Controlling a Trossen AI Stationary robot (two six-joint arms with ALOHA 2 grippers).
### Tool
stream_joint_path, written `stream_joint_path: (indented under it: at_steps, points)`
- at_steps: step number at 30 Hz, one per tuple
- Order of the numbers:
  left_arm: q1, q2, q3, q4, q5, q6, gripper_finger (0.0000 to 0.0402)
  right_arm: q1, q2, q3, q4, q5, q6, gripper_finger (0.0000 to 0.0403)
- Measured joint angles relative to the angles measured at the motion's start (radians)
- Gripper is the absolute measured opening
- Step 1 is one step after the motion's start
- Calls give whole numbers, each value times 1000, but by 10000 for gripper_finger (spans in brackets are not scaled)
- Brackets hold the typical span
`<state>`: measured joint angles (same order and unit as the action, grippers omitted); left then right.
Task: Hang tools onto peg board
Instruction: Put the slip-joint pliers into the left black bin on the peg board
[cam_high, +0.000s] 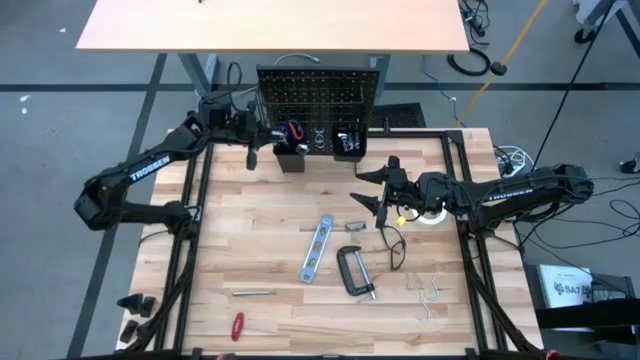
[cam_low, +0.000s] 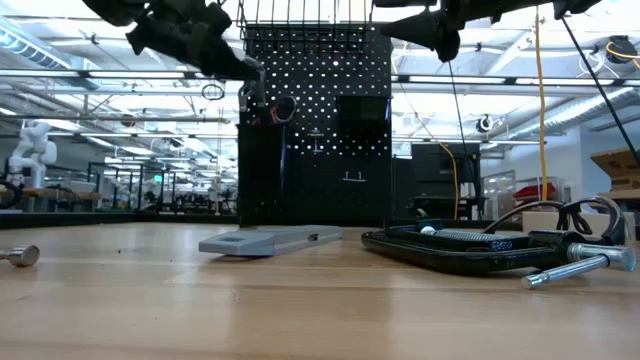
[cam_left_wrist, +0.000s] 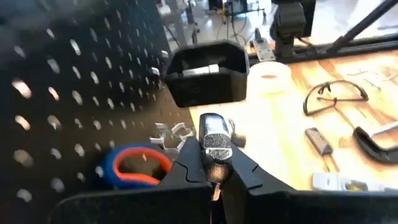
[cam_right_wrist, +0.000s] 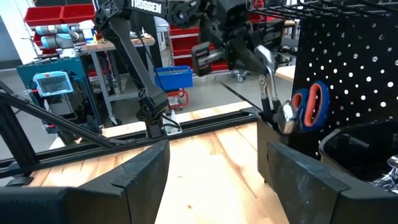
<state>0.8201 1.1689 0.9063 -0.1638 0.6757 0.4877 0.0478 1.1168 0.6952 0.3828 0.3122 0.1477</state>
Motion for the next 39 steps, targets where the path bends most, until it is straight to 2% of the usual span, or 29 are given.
stream_joint_path:
  at_steps: [9, 13, 20, 27, 39]
  points:
    - [60, 54, 1, 31, 72, -84, 5, 0, 0, 0, -5, 0, 7, 258]
    - [107, 46, -5, 77, 196, -138, 4, 0, 0, 0, -6, -1, 7, 258]
    - [145, 30, 2, 76, 300, -168, 3, 0, 0, 0, -17, 0, 6, 258]
    - [148, 26, 7, 88, 323, -168, 3, 0, 0, 0, -18, 0, -1, 258]
    - [111, 24, 6, -7, 291, -61, 3, 0, 0, 0, -12, 0, -2, 258]
